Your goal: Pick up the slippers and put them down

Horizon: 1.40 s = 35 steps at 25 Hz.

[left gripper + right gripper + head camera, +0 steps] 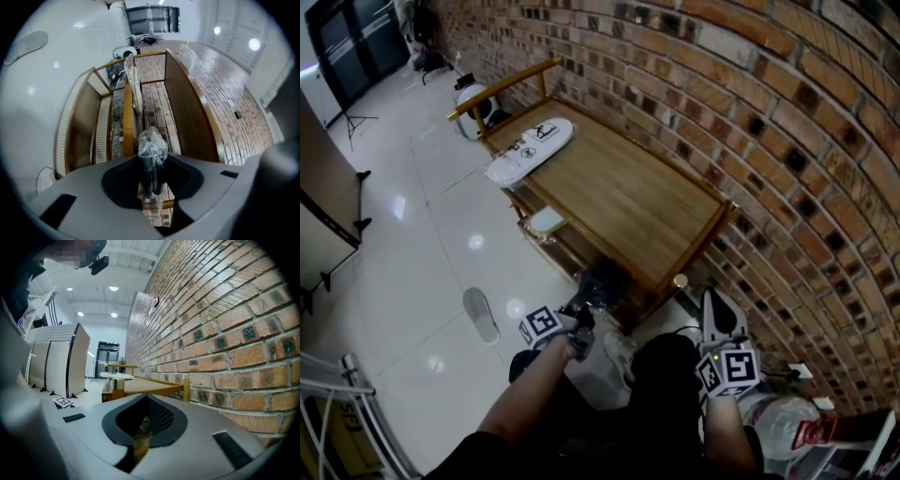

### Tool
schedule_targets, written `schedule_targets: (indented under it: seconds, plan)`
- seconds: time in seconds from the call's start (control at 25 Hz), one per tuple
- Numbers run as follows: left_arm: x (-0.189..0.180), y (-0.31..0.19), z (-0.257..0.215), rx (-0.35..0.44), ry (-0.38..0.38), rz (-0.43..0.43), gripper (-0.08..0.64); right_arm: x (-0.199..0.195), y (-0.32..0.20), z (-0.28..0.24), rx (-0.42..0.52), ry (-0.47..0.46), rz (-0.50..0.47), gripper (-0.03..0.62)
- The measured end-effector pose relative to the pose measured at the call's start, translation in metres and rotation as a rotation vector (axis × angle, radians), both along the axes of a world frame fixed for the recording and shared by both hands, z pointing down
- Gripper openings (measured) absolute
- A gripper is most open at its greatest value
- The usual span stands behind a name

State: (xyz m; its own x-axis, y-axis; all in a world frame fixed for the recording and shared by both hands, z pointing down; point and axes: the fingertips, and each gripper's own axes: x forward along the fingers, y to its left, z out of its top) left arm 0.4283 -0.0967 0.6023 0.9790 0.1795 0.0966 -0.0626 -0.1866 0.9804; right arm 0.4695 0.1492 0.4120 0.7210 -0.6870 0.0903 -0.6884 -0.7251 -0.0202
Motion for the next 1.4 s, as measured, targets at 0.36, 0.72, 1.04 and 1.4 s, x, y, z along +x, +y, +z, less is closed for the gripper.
schedule_targets:
  seconds: [0.36,0.72,1.04,1.4]
  plan:
    - [-0.054,-0.032,-0.041,-0.031,0.116,-0.113,0.117,-0.029,-0.010,-0.039,0.050,0.079,-0.040,0.009]
    - [-0.135,-0.082,-0.075,0.033,0.162,-0.285,0.115,-0.065,-0.040,-0.070,0.108,0.120,-0.127,0.009]
    - [-0.239,-0.140,-0.089,0.071,0.181,-0.487,0.115,-0.119,-0.120,-0.083,0.136,0.165,-0.341,0.009]
    - [-0.342,-0.199,-0.107,0.123,0.243,-0.727,0.115,-0.185,-0.202,-0.089,0.129,0.195,-0.558,0.009]
